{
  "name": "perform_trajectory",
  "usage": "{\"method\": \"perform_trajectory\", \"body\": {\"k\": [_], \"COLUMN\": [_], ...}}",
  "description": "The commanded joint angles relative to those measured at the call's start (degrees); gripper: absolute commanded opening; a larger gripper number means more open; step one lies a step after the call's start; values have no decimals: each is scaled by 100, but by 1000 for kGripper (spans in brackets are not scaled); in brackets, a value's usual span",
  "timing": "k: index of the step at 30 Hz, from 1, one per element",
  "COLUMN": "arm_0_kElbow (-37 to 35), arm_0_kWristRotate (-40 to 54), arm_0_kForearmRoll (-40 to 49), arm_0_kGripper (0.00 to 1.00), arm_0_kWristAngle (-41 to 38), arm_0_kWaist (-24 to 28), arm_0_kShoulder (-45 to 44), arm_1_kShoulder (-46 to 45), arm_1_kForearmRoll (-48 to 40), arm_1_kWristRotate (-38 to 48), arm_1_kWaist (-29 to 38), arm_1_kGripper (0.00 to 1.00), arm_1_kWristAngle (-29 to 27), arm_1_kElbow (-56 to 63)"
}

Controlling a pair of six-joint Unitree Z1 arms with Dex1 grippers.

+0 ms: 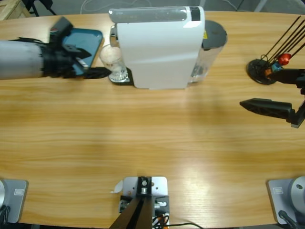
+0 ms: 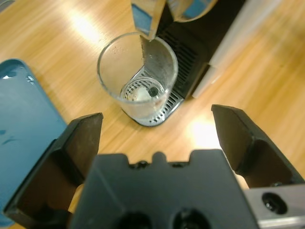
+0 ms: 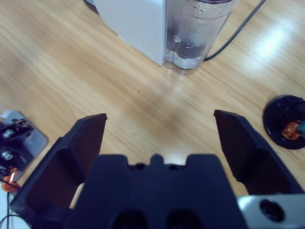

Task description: Pour coffee

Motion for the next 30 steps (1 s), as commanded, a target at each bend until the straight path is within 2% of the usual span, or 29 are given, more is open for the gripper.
{"method": "perform_trajectory", "body": {"k": [1, 2, 4, 6, 7, 19, 23, 30], "arm_0_kElbow": [96, 147, 295, 367, 364, 350, 341, 306], "arm_0_kWristRotate": [16, 14, -48, -160, -192, -253, -311, -331], "arm_0_kForearmRoll": [1836, 1952, 1991, 1989, 1986, 2039, 2081, 2123], "arm_0_kGripper": [973, 972, 968, 960, 954, 959, 963, 964], "arm_0_kWristAngle": [655, 715, 756, 782, 808, 1098, 1100, 1091], "arm_0_kWaist": [2, 2, 2, 2, 2, 2, 2, 2], "arm_0_kShoulder": [-1850, -2001, -2189, -2269, -2279, -2298, -2262, -2170], "arm_1_kShoulder": [358, 440, 753, 1239, 1485, 3766, 4264, 4541], "arm_1_kForearmRoll": [558, 720, 1049, 1379, 1448, 2567, 2747, 2933], "arm_1_kWristRotate": [-13, -20, -149, -238, -240, -599, -599, -593], "arm_1_kWaist": [-328, -453, -733, -996, -1104, -1204, -907, -627], "arm_1_kGripper": [971, 894, 602, 96, 0, 0, 0, 0], "arm_1_kWristAngle": [312, 333, 440, 488, 475, -40, -266, -272], "arm_1_kElbow": [-325, -501, -945, -1473, -1758, -5250, -5799, -6091]}}
